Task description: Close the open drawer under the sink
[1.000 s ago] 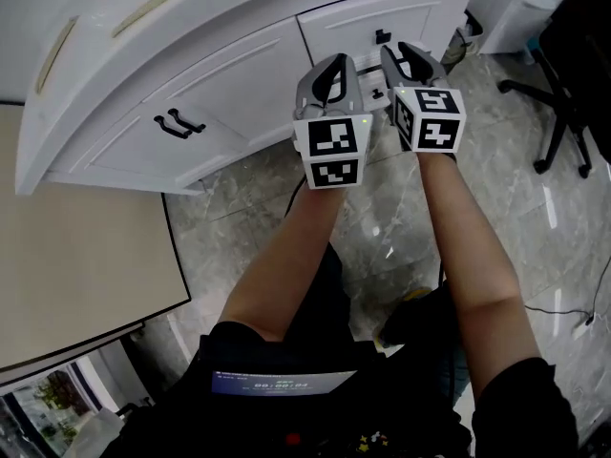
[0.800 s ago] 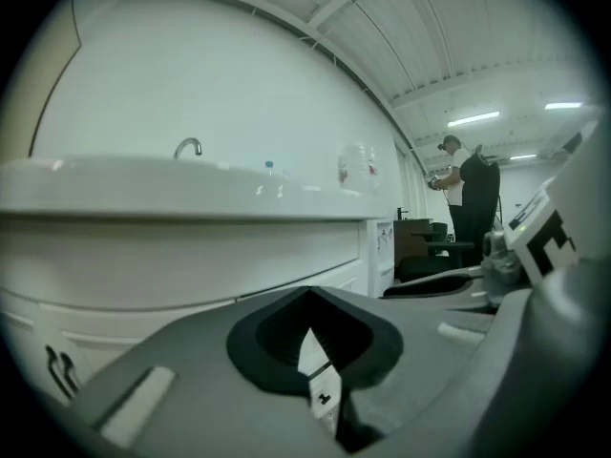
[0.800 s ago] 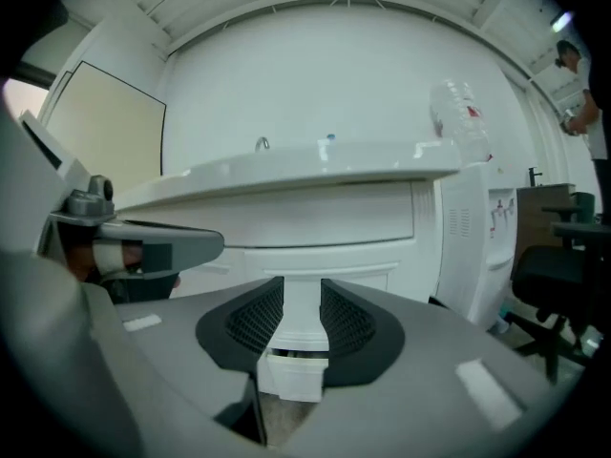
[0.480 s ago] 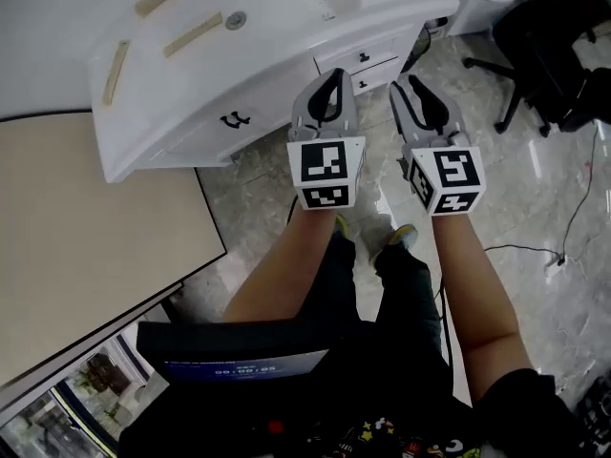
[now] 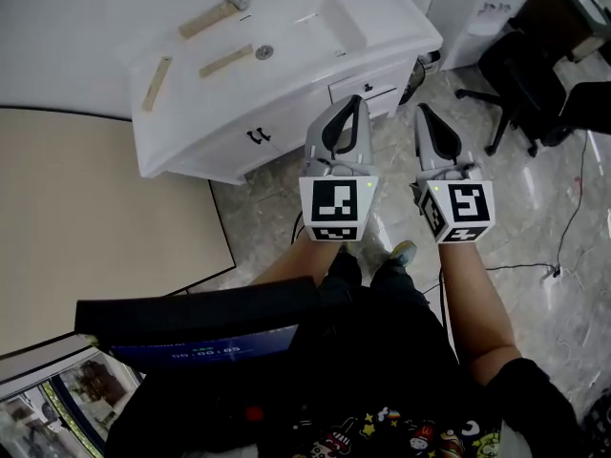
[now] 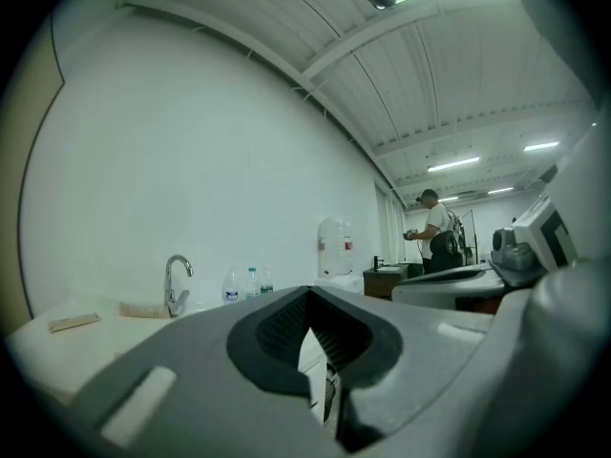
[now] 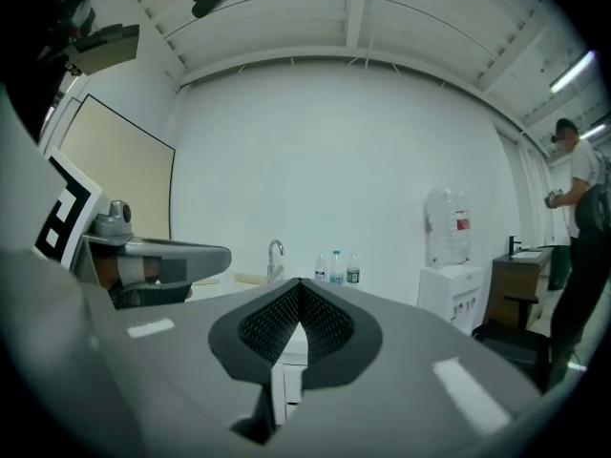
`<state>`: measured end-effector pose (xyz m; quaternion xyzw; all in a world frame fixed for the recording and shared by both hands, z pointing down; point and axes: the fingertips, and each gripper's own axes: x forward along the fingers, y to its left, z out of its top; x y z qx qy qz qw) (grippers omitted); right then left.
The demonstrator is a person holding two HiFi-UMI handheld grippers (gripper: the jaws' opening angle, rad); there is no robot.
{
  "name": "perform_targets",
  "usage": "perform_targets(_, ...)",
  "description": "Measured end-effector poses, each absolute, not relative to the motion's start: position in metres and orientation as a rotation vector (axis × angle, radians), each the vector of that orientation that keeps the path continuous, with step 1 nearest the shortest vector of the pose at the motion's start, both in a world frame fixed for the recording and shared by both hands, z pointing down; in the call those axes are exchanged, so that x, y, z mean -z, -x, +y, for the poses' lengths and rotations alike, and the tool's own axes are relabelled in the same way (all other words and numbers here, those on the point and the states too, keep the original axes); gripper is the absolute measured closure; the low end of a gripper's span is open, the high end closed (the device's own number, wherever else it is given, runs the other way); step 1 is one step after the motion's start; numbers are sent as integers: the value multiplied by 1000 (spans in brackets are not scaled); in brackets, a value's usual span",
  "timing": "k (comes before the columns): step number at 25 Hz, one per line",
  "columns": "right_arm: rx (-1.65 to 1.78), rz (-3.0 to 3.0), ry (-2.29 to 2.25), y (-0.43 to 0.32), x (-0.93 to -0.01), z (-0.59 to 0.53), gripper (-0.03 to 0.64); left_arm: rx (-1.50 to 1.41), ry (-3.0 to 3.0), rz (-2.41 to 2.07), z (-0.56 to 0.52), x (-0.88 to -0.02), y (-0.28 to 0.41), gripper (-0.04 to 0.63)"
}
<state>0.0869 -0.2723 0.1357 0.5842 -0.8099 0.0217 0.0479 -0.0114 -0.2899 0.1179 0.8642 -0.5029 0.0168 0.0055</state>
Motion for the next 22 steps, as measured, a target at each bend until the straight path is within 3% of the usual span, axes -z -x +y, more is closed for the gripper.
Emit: perform_targets(22,15,-2458,-1831,-82,-105,-205,597,-46,-2745,-1543,-235,-110,10,595)
